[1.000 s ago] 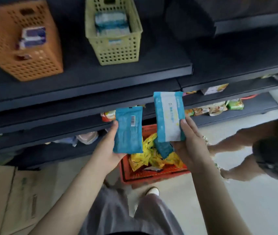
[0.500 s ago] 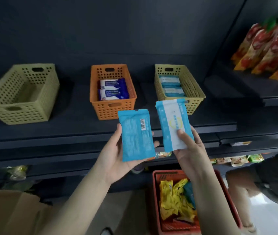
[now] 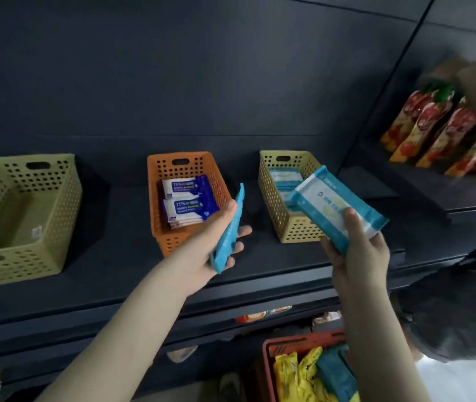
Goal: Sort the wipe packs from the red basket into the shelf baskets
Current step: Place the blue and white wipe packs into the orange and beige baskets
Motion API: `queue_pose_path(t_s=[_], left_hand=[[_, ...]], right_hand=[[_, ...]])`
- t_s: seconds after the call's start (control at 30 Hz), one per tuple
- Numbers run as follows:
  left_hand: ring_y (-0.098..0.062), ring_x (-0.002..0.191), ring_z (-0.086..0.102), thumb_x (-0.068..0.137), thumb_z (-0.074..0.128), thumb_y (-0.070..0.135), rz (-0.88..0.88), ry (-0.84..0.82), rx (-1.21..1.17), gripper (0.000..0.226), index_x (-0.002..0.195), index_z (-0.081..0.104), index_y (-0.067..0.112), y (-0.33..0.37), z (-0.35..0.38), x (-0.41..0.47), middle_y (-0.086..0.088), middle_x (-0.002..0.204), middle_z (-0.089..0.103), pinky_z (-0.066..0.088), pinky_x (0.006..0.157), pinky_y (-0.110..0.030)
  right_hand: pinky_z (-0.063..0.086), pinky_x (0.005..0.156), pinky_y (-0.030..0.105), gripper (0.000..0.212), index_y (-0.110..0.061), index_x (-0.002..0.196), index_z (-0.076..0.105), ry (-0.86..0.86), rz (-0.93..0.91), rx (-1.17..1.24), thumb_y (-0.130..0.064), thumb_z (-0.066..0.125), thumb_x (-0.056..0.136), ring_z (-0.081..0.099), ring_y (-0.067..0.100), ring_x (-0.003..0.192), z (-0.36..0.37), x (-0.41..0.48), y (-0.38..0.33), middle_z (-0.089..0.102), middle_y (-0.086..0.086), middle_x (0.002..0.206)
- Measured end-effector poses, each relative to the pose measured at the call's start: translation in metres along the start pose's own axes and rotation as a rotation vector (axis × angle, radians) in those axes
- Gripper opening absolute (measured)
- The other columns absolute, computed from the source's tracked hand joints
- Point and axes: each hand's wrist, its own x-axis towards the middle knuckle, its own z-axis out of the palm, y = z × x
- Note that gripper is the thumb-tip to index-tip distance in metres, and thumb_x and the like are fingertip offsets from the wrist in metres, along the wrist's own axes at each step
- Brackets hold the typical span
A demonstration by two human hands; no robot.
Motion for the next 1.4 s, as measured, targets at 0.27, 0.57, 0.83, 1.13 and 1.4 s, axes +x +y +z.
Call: queue_pose_path(t_s=[0.27, 0.57, 0.83, 1.13, 1.4], left_hand=[[-0.015, 0.082, 0.070, 0.086, 0.070, 0.023, 0.130, 0.152, 0.281, 0.043, 0.125, 0.056, 0.034, 0.049, 0.017, 0.108, -0.004, 0.103, 0.070, 0.054, 0.063, -0.030], [-0.020, 0.092, 0.072, 0.091, 0.063, 0.014, 0.056, 0.283, 0.241, 0.041, 0.130, 0.056, 0.025, 0.063, 0.003, 0.198, -0.005, 0.106, 0.073, 0.056, 0.074, -0.039], [-0.018, 0.093, 0.072, 0.095, 0.053, 0.005, 0.022, 0.197, 0.200, 0.035, 0.124, 0.060, 0.023, 0.077, -0.006, 0.225, -0.004, 0.107, 0.073, 0.057, 0.077, -0.037], [-0.014, 0.097, 0.071, 0.091, 0.062, 0.010, 0.106, 0.163, 0.145, 0.039, 0.128, 0.059, 0.020, 0.078, -0.015, 0.239, -0.001, 0.112, 0.072, 0.057, 0.072, -0.031], [-0.014, 0.098, 0.070, 0.092, 0.061, 0.013, 0.135, 0.073, 0.262, 0.031, 0.121, 0.065, 0.023, 0.079, 0.000, 0.251, 0.001, 0.109, 0.073, 0.056, 0.075, -0.030]], right_hand=[[0.056, 0.070, 0.033, 0.013, -0.018, 0.100, 0.061, -0.080, -0.051, -0.480, -0.017, 0.068, 0.088, 0.067, 0.022, 0.094, 0.032, 0.152, -0.012, 0.067, 0.006, 0.102], [0.056, 0.059, 0.031, 0.024, -0.014, 0.109, 0.058, -0.187, 0.116, -0.964, -0.018, 0.068, 0.088, 0.063, 0.017, 0.077, 0.069, 0.266, 0.042, 0.063, 0.003, 0.091], [0.061, 0.070, 0.037, 0.015, -0.019, 0.086, 0.054, -0.217, 0.314, -1.046, -0.013, 0.067, 0.088, 0.068, 0.018, 0.079, 0.082, 0.282, 0.068, 0.065, 0.006, 0.094], [0.061, 0.072, 0.041, 0.017, -0.015, 0.097, 0.059, -0.216, 0.146, -1.375, -0.023, 0.065, 0.084, 0.069, 0.021, 0.079, 0.084, 0.279, 0.067, 0.066, 0.004, 0.090], [0.050, 0.076, 0.030, 0.035, -0.021, 0.120, 0.062, -0.334, -0.228, -1.301, -0.044, 0.054, 0.094, 0.062, 0.014, 0.090, 0.080, 0.264, 0.040, 0.068, -0.004, 0.104]])
